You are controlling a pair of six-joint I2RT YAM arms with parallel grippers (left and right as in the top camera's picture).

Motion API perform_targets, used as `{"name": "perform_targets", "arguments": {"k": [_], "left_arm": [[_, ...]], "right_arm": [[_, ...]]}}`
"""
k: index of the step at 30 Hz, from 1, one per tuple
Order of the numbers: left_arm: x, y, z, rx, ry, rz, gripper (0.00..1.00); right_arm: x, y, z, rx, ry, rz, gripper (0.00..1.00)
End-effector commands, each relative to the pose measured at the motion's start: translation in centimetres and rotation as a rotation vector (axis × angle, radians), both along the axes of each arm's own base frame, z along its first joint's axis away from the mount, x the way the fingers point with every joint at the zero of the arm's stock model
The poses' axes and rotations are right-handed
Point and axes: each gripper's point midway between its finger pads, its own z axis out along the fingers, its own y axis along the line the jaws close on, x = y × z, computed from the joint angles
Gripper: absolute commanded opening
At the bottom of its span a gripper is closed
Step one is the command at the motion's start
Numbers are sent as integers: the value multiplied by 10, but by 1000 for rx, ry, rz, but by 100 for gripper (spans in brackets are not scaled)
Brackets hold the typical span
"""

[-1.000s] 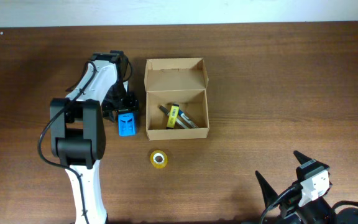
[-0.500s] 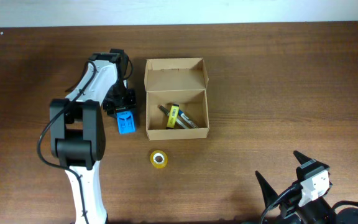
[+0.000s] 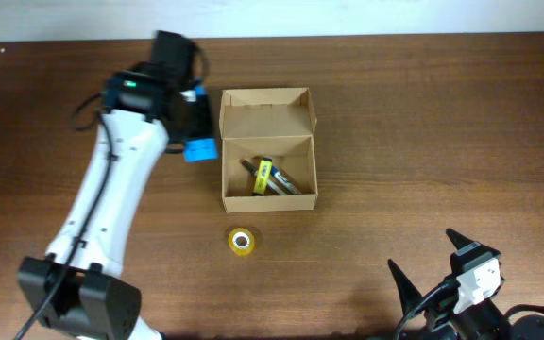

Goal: Pack container
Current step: 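Lift the blue duster over the box and lower it inside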

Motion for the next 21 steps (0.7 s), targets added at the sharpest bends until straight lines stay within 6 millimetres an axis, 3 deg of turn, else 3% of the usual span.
{"name": "perform_targets", "arguments": {"k": [1, 4, 8, 15, 21], "left_arm": [[-6, -57, 8, -81, -42, 33, 33], [-14, -93, 8, -174, -44, 199, 32], [-21, -114, -11, -240, 12, 411, 33], [-21, -129, -68, -301, 105, 883, 33], [-21, -131, -85, -300, 128, 983, 32]], "right_arm": [[0, -3, 2, 10, -5, -16, 99], [0, -3, 2, 10, -5, -16, 99], [0, -3, 2, 10, -5, -16, 99], [0, -3, 2, 10, -5, -16, 99], [0, -3, 2, 10, -5, -16, 99]]}}
